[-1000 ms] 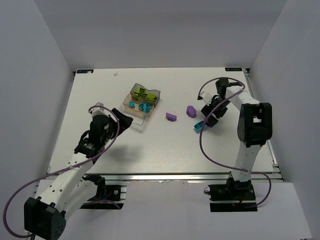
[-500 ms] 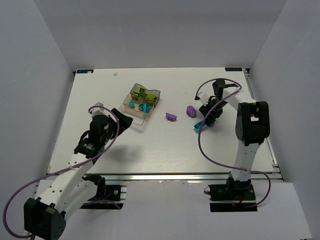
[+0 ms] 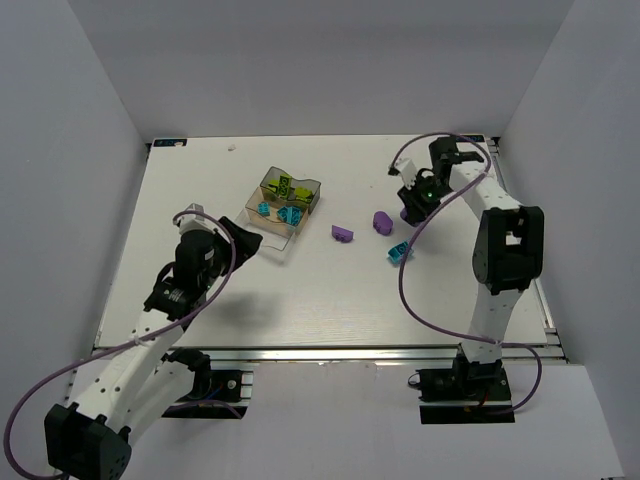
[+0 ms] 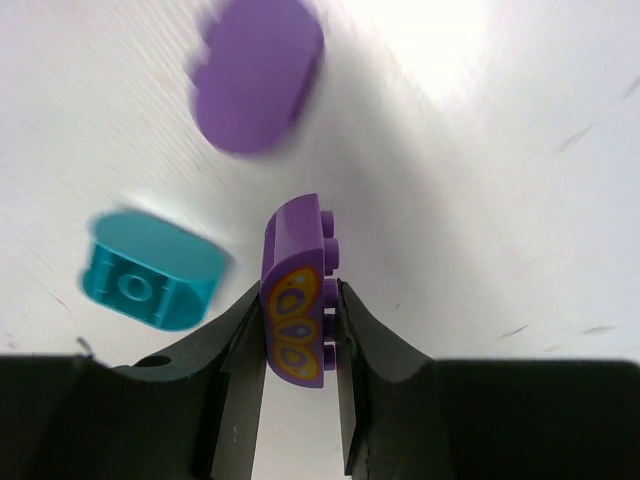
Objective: Sort the legos into containers by color
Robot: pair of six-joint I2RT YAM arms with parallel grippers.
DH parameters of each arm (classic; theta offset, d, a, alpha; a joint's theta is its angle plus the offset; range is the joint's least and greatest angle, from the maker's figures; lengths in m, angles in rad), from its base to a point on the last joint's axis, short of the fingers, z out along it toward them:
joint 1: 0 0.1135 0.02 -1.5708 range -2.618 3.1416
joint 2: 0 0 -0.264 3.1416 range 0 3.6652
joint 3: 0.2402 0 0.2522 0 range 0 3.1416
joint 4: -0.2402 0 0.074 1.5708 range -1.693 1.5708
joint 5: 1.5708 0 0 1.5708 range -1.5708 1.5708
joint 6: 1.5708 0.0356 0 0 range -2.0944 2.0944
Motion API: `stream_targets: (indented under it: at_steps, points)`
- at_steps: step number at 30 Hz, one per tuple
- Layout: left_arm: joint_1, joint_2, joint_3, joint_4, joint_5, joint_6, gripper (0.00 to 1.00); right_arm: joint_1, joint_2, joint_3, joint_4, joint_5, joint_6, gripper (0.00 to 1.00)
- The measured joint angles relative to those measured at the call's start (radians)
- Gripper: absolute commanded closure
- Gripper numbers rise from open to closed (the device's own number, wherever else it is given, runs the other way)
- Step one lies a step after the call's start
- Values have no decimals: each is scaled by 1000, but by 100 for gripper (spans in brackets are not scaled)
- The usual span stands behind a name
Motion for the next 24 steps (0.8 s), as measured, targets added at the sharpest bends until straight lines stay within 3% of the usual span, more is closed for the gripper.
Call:
stream_targets:
  at_steps: [5, 8, 10, 15, 20, 24]
  points:
    - [0, -32, 57, -32, -23, 12, 32, 79, -140, 36, 6, -187, -105, 100]
    - [0, -50, 91, -49, -42, 13, 46, 207, -235, 3, 67, -267, -124, 100]
    - [0, -60, 104, -64, -54, 18, 49, 303, -264, -14, 136, -294, -94, 100]
    - [0, -85, 110, -103, -78, 17, 47, 491, -236, -36, 408, -315, 196, 100]
    - [0, -129, 110, -119, -88, 14, 43, 570, -112, 29, 596, -262, 482, 100]
    - [0, -156, 110, -122, -89, 11, 42, 618, -12, 76, 674, -193, 607, 100]
